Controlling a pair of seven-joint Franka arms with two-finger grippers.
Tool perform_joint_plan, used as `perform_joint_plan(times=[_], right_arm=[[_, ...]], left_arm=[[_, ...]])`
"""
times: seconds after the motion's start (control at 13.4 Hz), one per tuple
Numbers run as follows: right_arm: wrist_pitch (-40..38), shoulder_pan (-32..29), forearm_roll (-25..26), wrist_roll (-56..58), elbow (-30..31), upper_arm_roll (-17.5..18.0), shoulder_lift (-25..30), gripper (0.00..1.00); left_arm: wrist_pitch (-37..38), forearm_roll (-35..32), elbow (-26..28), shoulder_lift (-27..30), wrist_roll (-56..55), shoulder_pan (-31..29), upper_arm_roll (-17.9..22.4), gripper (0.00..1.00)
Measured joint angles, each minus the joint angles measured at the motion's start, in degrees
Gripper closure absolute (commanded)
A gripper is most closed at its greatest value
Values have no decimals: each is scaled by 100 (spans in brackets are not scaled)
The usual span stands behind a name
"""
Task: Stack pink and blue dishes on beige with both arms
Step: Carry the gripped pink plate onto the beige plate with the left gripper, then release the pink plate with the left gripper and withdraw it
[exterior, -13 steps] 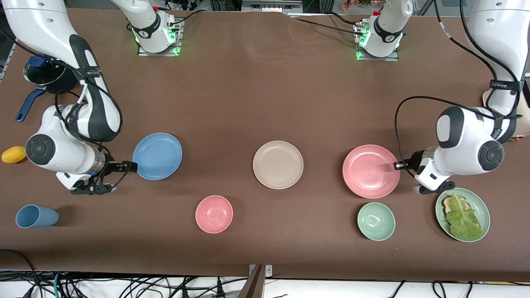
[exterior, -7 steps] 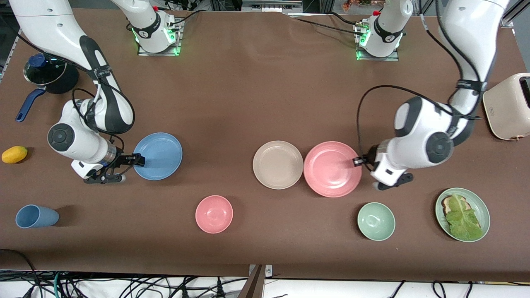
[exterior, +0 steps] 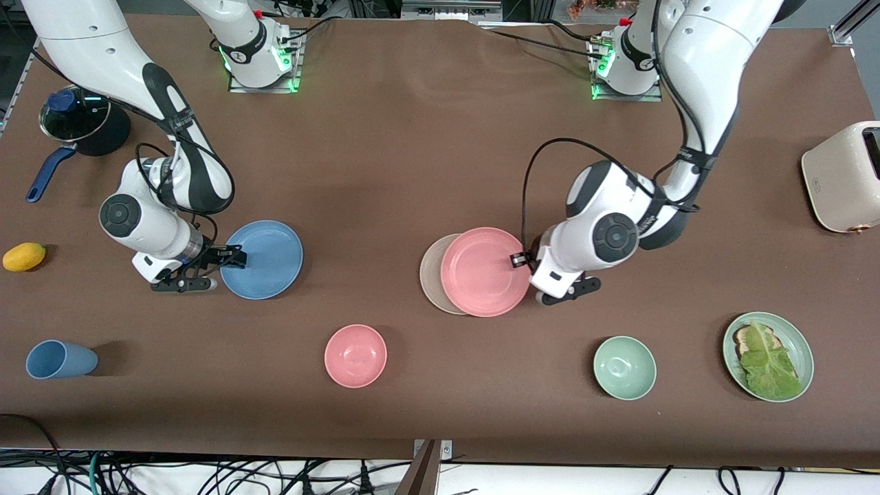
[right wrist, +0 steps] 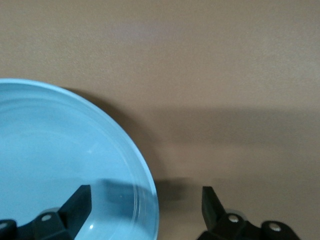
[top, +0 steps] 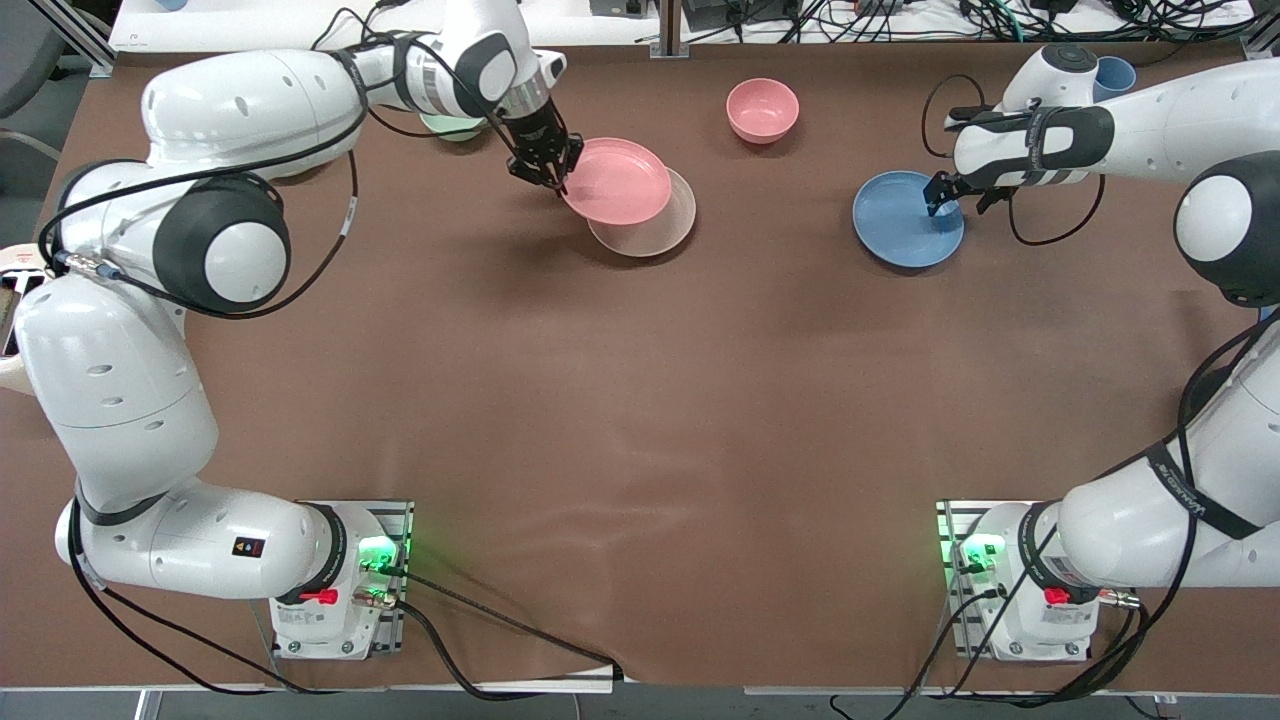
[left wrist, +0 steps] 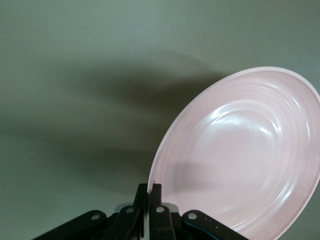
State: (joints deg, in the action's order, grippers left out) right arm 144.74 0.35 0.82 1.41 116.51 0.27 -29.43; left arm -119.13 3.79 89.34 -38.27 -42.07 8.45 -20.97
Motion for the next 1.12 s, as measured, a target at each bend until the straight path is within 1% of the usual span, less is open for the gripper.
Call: perform_joint_plan(times=[0.07, 0.15, 0.22, 0.3, 0.37, 0.6, 0.67, 0.75, 0.97, 1.12], right_arm=[[2, -1, 0, 0, 1, -1, 2, 30], [2, -3, 0, 0, 1, -3, 5, 40], [2, -9, 0, 0, 1, -5, 7, 50], [2, -14, 0, 3, 1, -6, 7, 58], [2, -17, 0, 4, 2, -6, 7, 68], [2, -17, 0, 5, 3, -6, 10, 90], [2, -17, 0, 5, 3, -6, 19, 96], [2, -18, 0, 6, 3, -6, 34, 100], [-65, -18, -3, 57, 2, 3, 155, 100], [-296, -17, -3, 59, -48, 24, 265, 100]], left_arm=[[-18, 0, -7, -47, -18, 103, 32, 100], [-48, 0, -9, -85, -22, 213, 94, 100], [-108, -1, -10, -107, -22, 308, 166, 55], [-149, -1, -13, -122, -22, 375, 227, 4], [-168, -1, -25, -130, -22, 398, 266, 0], [-172, -2, -118, -131, -19, 391, 371, 0], [-174, -19, -186, -131, -18, 379, 390, 0], [-173, -62, -274, -130, -18, 372, 412, 0], [-75, -156, -435, -127, -8, 260, 504, 0], [106, -277, -453, -119, 138, 54, 515, 0]])
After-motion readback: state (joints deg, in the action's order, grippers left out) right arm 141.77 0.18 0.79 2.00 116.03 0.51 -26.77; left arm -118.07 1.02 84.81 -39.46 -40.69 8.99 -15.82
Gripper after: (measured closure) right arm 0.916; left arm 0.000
